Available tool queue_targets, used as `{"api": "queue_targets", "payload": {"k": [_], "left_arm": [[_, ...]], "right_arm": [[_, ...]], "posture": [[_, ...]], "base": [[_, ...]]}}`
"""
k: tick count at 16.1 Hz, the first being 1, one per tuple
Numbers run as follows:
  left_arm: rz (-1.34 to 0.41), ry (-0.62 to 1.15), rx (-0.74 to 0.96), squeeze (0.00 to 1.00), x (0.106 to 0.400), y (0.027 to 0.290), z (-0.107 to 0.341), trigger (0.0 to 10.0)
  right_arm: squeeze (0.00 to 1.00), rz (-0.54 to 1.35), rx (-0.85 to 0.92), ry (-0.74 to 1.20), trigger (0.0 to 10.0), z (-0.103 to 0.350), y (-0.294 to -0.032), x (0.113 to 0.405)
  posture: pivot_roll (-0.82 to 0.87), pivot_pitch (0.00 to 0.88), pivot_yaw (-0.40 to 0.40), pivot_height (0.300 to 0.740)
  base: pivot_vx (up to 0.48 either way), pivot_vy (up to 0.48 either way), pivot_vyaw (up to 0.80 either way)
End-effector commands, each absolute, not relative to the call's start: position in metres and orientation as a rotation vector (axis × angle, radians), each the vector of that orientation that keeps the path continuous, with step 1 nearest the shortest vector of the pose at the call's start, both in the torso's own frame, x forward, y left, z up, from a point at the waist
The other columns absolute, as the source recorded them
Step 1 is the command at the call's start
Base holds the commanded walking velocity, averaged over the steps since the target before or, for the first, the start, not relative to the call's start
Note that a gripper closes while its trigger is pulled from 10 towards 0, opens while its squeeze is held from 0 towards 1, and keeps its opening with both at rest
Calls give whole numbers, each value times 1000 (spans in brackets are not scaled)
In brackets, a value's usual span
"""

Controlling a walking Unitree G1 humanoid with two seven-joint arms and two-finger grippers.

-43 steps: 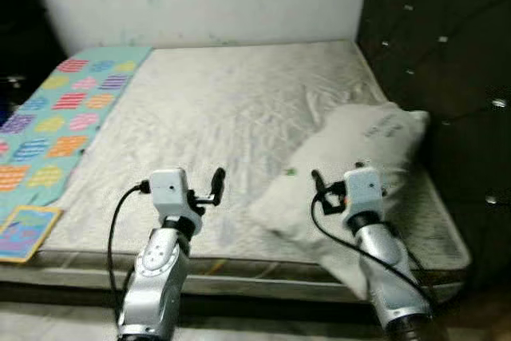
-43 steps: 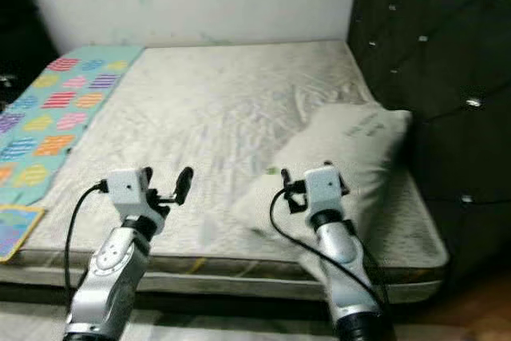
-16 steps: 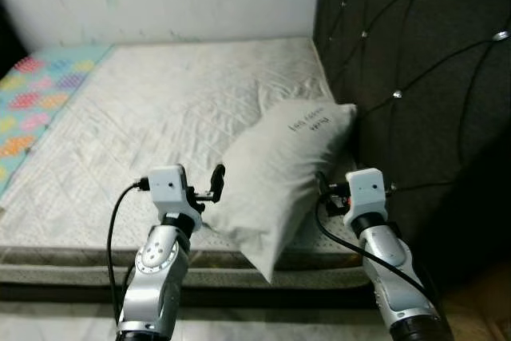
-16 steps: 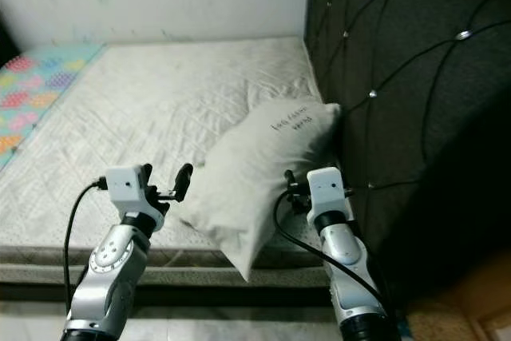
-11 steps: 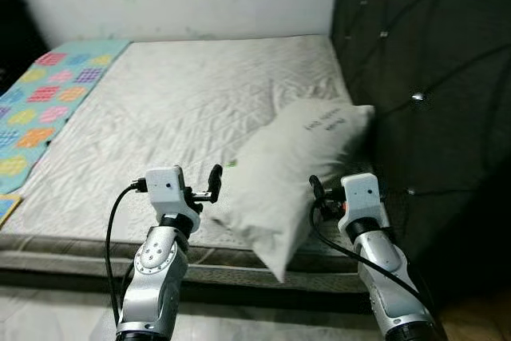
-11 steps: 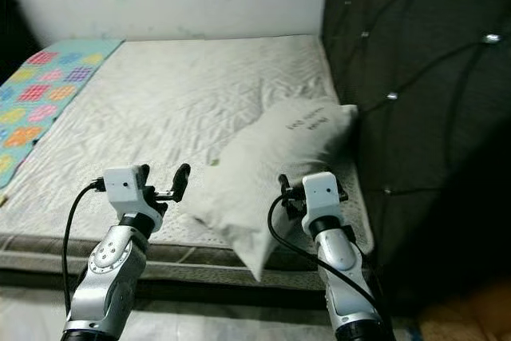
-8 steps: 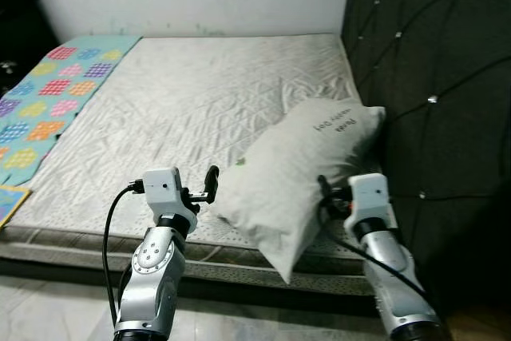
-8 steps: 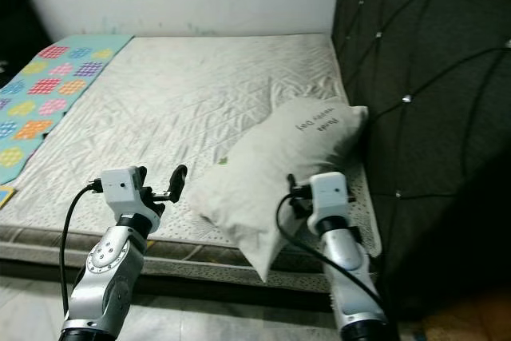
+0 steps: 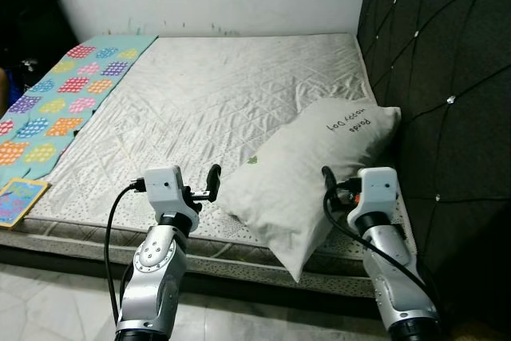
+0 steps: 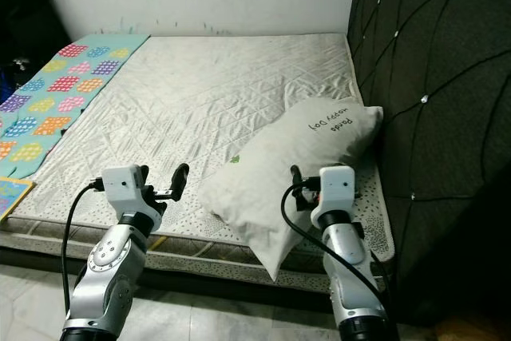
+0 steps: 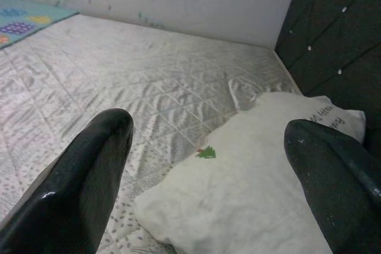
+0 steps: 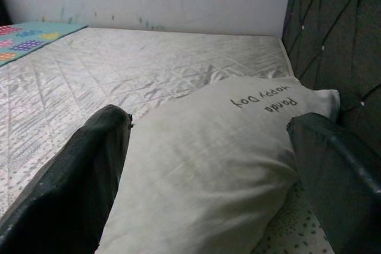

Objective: Clean up the room

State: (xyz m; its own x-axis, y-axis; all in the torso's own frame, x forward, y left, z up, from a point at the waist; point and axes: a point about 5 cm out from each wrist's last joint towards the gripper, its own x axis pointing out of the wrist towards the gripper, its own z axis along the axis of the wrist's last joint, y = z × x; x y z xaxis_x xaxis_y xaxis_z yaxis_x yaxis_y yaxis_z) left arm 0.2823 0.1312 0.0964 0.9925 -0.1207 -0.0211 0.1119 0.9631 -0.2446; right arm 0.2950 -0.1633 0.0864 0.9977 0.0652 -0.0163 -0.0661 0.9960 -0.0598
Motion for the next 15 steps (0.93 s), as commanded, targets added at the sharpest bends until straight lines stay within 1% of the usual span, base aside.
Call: {"api": "queue_targets", "payload": {"k": [1,3,6,15], "left_arm": [[-98,33,-223,0,281,138,98,10000],[-109,8,-218,0,279,140,100,10000],[-161,-15,-239,0,277,134,104,10000],[-189,-19,-247,0,278,131,105,10000]], "right_arm": [[0,93,-51,13,10000,88,-156,294],[0,91,-55,19,10000,86,-157,294],[0,91,-63,22,10000,87,-157,293],[0,89,-72,20,10000,88,-159,295]], "posture": [[-235,0,119,740],[-229,0,116,740],[-230,0,114,740],[-234,0,112,740]], "base": [[0,0,0],[0,0,0],[0,0,0],[310,0,0]]}}
